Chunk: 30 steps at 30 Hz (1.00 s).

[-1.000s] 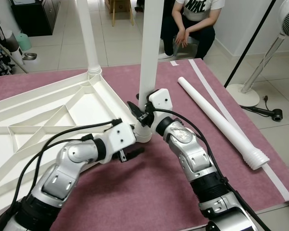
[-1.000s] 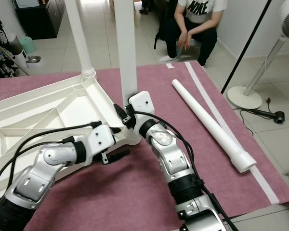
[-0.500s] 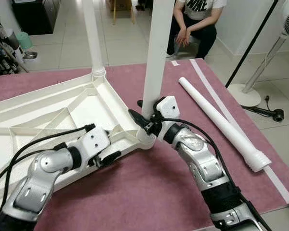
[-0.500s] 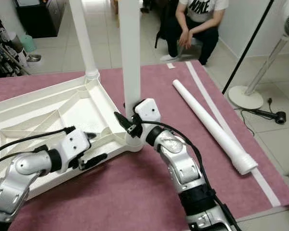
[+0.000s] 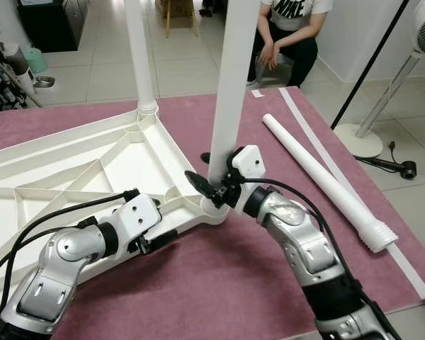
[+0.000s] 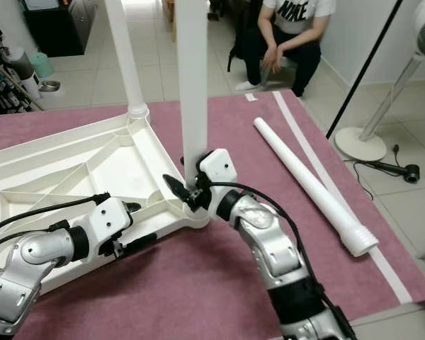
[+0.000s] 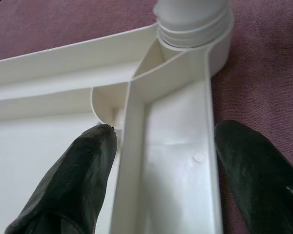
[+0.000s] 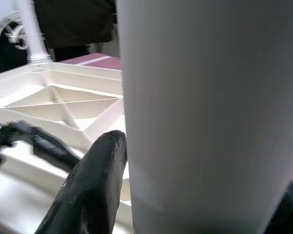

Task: Building children table

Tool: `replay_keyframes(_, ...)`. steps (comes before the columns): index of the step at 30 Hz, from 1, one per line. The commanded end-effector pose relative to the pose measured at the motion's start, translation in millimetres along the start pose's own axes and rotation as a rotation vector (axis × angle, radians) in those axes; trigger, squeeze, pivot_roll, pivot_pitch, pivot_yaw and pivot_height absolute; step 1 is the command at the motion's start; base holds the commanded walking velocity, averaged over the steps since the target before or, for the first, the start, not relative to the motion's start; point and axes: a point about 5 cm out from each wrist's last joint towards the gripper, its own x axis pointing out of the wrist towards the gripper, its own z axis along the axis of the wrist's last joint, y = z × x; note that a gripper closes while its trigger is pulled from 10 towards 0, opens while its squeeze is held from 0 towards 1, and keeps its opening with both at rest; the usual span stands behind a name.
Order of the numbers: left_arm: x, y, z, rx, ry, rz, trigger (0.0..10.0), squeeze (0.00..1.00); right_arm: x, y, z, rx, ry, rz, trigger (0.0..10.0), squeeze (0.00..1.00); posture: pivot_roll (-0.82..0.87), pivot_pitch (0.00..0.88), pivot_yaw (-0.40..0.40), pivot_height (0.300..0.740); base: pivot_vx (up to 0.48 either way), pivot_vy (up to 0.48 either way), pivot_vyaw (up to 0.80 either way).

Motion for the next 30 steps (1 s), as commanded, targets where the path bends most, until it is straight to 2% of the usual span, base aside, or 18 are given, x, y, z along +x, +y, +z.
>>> replay_keyframes(1, -0.3, -1.8, 3.4, 0.005, -0.011, -0.006, 10.0, 0.00, -4.4, 9.8, 7.9, 0.007, -0.017, 0.127, 10.0, 0.00, 0.08, 0.000, 0.027, 0.740, 0.000, 0.000, 0.00)
replay_keyframes(3, -0.5, -2.0, 5.4, 0.009, -0.020, -0.014, 10.0, 0.00, -25.4, 2.5, 11.3, -0.026, 0.045, 0.249, 10.0, 0.00, 0.08, 0.000, 0.030, 0.740, 0.000, 0.000, 0.00)
replay_keyframes(6, -0.8, -2.0, 6.0, 0.010, -0.024, -0.019, 10.0, 0.00, -33.2, -5.3, 11.1, -0.041, 0.081, 0.278, 10.0, 0.00, 0.08, 0.000, 0.032, 0.740, 0.000, 0.000, 0.00)
replay_keyframes(9, -1.6, -2.6, 6.2, 0.014, -0.028, -0.035, 10.0, 0.00, -42.3, -22.9, 10.1, -0.031, 0.147, 0.374, 10.0, 0.00, 0.08, 0.000, 0.040, 0.740, 0.000, 0.000, 0.00)
replay_keyframes(10, -1.6, -2.6, 6.2, 0.014, -0.028, -0.035, 10.0, 0.00, -42.3, -22.9, 10.1, -0.031, 0.147, 0.374, 10.0, 0.00, 0.08, 0.000, 0.040, 0.740, 0.000, 0.000, 0.00)
replay_keyframes(11, -1.7, -2.3, 6.6, 0.015, -0.030, -0.040, 10.0, 0.00, -38.4, -27.2, 11.3, -0.006, 0.155, 0.433, 10.0, 0.00, 0.08, 0.000, 0.043, 0.740, 0.000, 0.000, 0.00)
replay_keyframes(14, -1.7, -2.2, 7.0, 0.015, -0.031, -0.041, 10.0, 0.00, -36.0, -28.7, 11.7, 0.000, 0.156, 0.449, 10.0, 0.00, 0.08, 0.000, 0.043, 0.740, 0.000, 0.000, 0.00)
replay_keyframes(16, -2.0, -2.2, 8.4, 0.016, -0.034, -0.043, 10.0, 0.00, -23.7, -36.5, 9.8, -0.017, 0.176, 0.487, 10.0, 0.00, 0.10, 0.000, 0.041, 0.740, 0.000, 0.000, 0.00)
replay_keyframes(18, -2.0, -2.2, 8.4, 0.016, -0.034, -0.043, 10.0, 0.00, -23.7, -36.5, 9.8, -0.017, 0.176, 0.487, 10.0, 0.00, 0.10, 0.000, 0.041, 0.740, 0.000, 0.000, 0.00)
replay_keyframes(19, -2.8, -2.8, 8.8, 0.016, -0.035, -0.044, 10.0, 0.00, -16.7, -40.2, 10.4, -0.021, 0.182, 0.500, 10.0, 0.00, 0.10, 0.000, 0.038, 0.740, 0.000, 0.000, 0.00)
replay_keyframes(20, -2.8, -2.8, 8.8, 0.016, -0.035, -0.044, 10.0, 0.00, -16.7, -40.2, 10.4, -0.021, 0.182, 0.500, 10.0, 0.00, 0.10, 0.000, 0.038, 0.740, 0.000, 0.000, 0.00)
replay_keyframes(22, -5.7, -5.7, 9.8, 0.009, -0.035, -0.044, 10.0, 0.00, -3.9, -43.2, 14.1, -0.004, 0.183, 0.567, 10.0, 0.00, 0.13, 0.000, 0.023, 0.740, 0.000, 0.000, 0.00)
replay_keyframes(29, -10.0, -13.4, 9.1, -0.012, -0.032, -0.062, 10.0, 0.00, -4.9, -39.3, 12.2, 0.005, 0.212, 0.687, 10.0, 0.00, 0.15, 0.000, 0.009, 0.740, 0.000, 0.000, 0.00)
replay_keyframes(30, -8.4, -16.8, 7.4, -0.017, -0.028, -0.074, 10.0, 0.00, -7.2, -38.8, 10.5, 0.006, 0.223, 0.715, 0.6, 0.00, 0.14, 0.000, 0.004, 0.740, 0.000, 0.000, 0.00)
